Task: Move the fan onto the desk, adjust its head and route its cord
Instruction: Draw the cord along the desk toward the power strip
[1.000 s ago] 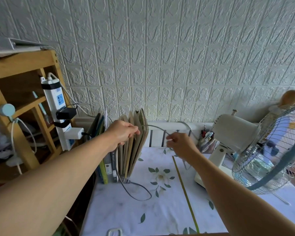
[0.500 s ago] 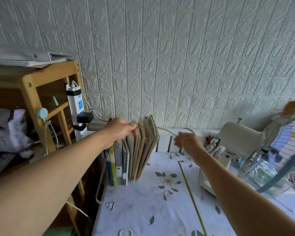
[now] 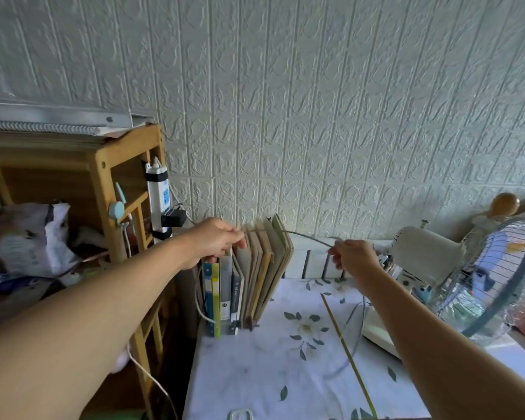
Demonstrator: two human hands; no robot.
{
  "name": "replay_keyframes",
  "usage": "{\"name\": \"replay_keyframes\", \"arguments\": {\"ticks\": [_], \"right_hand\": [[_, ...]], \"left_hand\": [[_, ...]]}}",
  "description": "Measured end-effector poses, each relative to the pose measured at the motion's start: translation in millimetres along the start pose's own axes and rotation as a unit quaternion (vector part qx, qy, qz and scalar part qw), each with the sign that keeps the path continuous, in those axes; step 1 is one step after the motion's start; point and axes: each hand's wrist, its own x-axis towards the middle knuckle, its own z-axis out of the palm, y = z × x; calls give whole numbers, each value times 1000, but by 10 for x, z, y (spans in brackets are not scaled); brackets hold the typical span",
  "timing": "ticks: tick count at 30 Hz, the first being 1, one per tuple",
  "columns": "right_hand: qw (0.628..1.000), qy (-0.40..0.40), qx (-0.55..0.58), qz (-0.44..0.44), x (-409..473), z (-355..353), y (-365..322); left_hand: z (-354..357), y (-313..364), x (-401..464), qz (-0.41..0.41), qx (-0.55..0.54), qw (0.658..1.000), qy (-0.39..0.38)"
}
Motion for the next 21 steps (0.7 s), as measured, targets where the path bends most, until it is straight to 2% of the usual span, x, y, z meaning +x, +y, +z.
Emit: {"name": "replay_keyframes", "arguments": {"ticks": [3,6,8,10,13,16,18,19,21], "right_hand": [[990,-138,6,-27,-241,192,-182],[979,-176,51,-87,-419,389,-398],[981,-161,38,-106,-511,463,-466],[990,-90,26,-107,-546,474,-473],[981,-11,185,-52,-548,350,-439],[958,-4,286,-15,-573,189,-388],[939,-56,340,2,-625,189,-368],[932,-89,352,12,-657,206,-377],[925,-153,348,23,-718,243,-407]], "left_hand": [[-4,52,-24,17,10,1000,-14],[71,132,-65,42,46,998,-13],[68,152,-105,52,73,996,-13],[0,118,-155,60,148,987,-19],[-147,7,-226,44,306,951,17],[-251,-41,-268,14,362,928,84],[-262,-15,-272,10,354,926,133],[-253,7,-263,10,315,937,149],[-237,65,-252,-5,173,974,145]]}}
